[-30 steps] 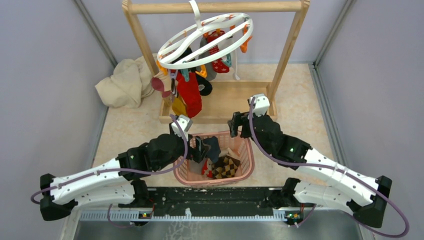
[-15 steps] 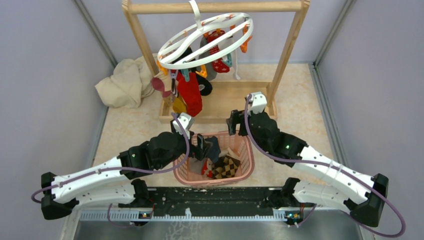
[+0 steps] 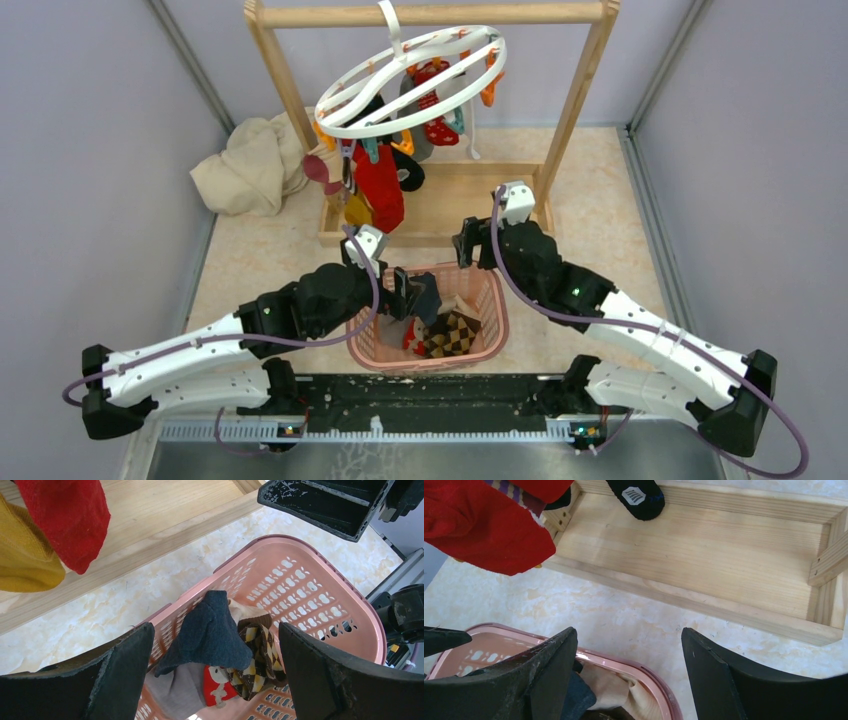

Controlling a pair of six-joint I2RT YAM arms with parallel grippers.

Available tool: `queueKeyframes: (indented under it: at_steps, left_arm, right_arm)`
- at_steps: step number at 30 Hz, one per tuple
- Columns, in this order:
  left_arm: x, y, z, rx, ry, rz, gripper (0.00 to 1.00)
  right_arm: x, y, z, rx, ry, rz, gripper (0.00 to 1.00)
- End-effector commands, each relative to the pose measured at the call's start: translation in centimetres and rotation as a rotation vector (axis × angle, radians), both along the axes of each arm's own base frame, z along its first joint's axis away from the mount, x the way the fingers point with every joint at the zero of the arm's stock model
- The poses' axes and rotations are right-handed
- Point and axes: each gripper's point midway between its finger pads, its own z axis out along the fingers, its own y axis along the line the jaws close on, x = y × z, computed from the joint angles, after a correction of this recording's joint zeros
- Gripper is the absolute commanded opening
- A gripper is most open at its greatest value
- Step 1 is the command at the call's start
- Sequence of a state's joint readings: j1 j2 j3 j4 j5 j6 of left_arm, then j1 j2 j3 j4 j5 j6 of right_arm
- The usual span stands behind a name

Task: Remove the socks clipped to the hanger
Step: Adjust the hanger on the clothesline.

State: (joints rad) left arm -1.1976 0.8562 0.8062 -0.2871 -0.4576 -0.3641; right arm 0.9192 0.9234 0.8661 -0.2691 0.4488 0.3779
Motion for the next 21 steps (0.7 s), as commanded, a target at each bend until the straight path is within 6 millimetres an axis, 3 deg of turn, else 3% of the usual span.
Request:
queueKeyframes:
  at_steps: [1, 21]
  left_arm:
    - [0.55, -0.04, 1.81, -0.029, -0.037, 0.014, 0.99]
    - [0.92, -0.29, 1.95, -0.004, -0.039, 0.016, 0.99]
  right_arm:
    - [0.57, 0.34, 4.00, 0.087, -0.070, 0.003, 0.77]
    - [0.93, 0.21, 3.63, 0.090, -0.062, 0.003, 0.77]
